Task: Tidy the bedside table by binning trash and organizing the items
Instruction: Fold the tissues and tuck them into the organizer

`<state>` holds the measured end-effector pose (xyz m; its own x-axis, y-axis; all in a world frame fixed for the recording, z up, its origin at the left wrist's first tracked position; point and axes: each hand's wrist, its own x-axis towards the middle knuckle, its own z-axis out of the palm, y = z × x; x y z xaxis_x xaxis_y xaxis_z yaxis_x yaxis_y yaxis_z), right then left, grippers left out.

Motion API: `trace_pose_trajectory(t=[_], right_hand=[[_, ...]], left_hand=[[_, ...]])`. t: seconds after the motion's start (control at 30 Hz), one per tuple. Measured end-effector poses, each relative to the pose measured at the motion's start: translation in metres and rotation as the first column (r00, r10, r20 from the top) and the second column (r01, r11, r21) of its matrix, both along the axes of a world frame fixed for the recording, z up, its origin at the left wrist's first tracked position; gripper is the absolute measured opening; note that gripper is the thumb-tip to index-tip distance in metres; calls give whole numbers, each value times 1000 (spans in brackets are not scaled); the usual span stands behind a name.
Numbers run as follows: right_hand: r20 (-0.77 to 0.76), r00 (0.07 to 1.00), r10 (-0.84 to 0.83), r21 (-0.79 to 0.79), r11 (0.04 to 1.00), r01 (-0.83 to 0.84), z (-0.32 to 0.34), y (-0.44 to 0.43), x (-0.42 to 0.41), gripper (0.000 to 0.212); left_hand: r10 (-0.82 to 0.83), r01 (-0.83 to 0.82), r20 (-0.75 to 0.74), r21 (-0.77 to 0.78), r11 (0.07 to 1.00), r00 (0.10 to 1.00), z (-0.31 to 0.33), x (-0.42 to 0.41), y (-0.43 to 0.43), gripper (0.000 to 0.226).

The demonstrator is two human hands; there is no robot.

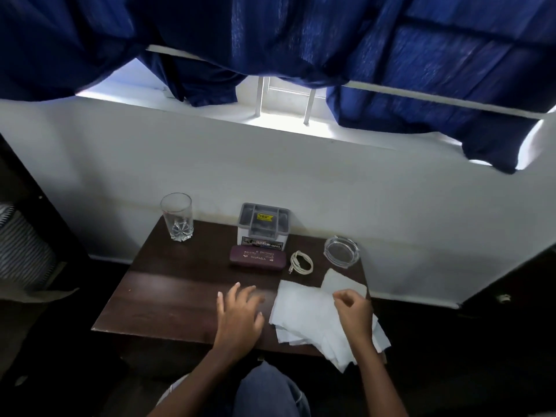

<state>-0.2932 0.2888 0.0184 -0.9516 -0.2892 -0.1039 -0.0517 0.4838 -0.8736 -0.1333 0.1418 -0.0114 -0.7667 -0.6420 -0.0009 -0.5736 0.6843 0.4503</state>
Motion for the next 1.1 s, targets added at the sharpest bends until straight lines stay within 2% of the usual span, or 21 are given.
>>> trace_pose_trajectory(t=[0.2, 0.4, 0.57, 0.73, 0.87, 1.0, 1.1], right_hand=[[5, 1000, 9, -24, 1000, -9, 22, 18, 49, 16], [49, 998, -34, 13, 999, 34, 18, 19, 77, 13], [107, 993, 54, 165, 984, -72, -2, 0, 71, 15], [42, 988, 151, 292, 944, -157, -12, -32, 35, 20], [-43, 981, 190, 378, 912, -160, -19, -50, 1, 22], [-49, 987, 154, 304, 943, -132, -22, -55, -19, 23], [-38, 994, 106, 251, 963, -94, -22, -52, -31, 21]], left_hand=[[-39, 45, -74, 77, 996, 997, 31, 23, 26, 26], [-2, 30, -183, 151, 988, 983, 18, 40, 45, 24], [138, -62, -285, 261, 963, 949, -11, 35, 43, 25], [193, -133, -283, 218, 967, 940, -22, -7, 27, 23], [161, -124, -232, 166, 978, 959, -31, -48, 20, 26], [72, -64, -172, 50, 997, 983, -40, -81, 23, 35], [43, -37, -141, 46, 998, 989, -43, -93, 23, 31]])
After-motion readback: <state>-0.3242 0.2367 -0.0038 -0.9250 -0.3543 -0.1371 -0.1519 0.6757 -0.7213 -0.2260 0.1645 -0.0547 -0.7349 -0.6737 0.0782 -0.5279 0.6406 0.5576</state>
